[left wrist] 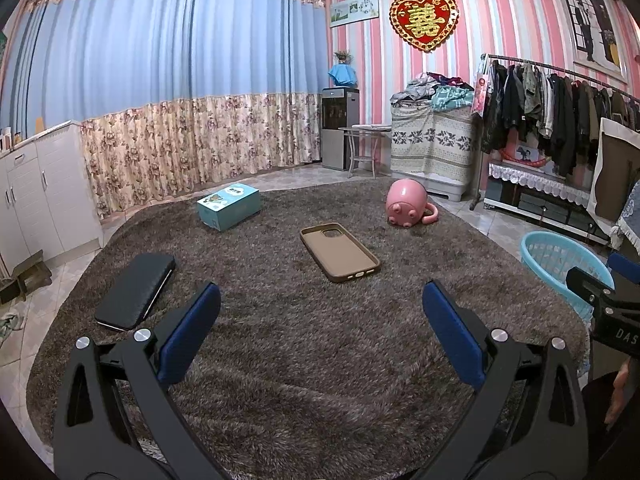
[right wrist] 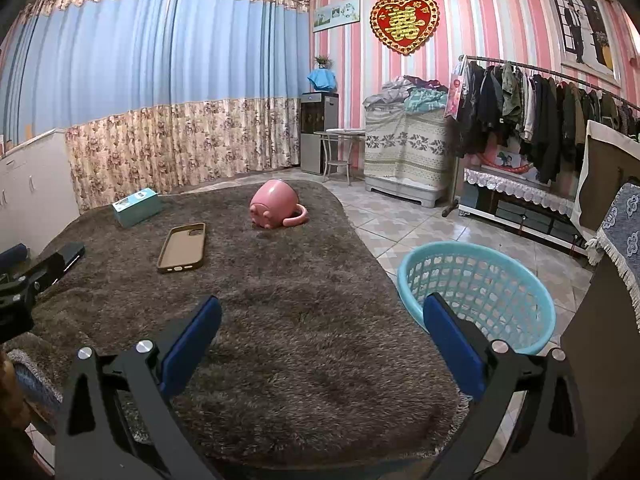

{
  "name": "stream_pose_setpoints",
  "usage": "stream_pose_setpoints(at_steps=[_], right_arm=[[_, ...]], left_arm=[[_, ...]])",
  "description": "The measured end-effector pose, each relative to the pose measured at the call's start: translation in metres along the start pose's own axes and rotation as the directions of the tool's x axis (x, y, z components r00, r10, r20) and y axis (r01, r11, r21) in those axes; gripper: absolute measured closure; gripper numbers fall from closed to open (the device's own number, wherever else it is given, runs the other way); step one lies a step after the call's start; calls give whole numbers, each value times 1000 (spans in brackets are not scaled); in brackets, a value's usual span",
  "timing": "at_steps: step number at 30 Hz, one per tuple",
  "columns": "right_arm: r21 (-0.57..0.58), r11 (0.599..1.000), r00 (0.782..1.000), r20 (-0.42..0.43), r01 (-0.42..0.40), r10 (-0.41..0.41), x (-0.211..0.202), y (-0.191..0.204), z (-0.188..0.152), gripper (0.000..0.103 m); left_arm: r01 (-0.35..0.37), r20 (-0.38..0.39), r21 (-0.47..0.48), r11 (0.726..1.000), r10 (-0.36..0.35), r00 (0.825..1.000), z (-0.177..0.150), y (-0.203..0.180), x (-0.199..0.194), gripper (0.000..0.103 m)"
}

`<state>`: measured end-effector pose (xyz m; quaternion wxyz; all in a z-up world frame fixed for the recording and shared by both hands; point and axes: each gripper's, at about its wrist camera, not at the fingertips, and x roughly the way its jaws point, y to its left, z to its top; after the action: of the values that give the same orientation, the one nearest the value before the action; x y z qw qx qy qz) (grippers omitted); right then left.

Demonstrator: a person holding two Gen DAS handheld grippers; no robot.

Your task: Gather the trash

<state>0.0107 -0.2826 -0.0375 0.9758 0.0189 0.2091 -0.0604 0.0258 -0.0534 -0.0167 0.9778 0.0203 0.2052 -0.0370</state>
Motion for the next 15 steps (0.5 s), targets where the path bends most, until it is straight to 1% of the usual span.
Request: stream_pose_setpoints(at_steps=[15], right_arm=[[-1, 1000, 1000, -1, 2, -2, -1, 0, 0, 4]], left_arm=[[-3, -1, -1, 1000, 3, 1000, -1, 0, 1, 5]])
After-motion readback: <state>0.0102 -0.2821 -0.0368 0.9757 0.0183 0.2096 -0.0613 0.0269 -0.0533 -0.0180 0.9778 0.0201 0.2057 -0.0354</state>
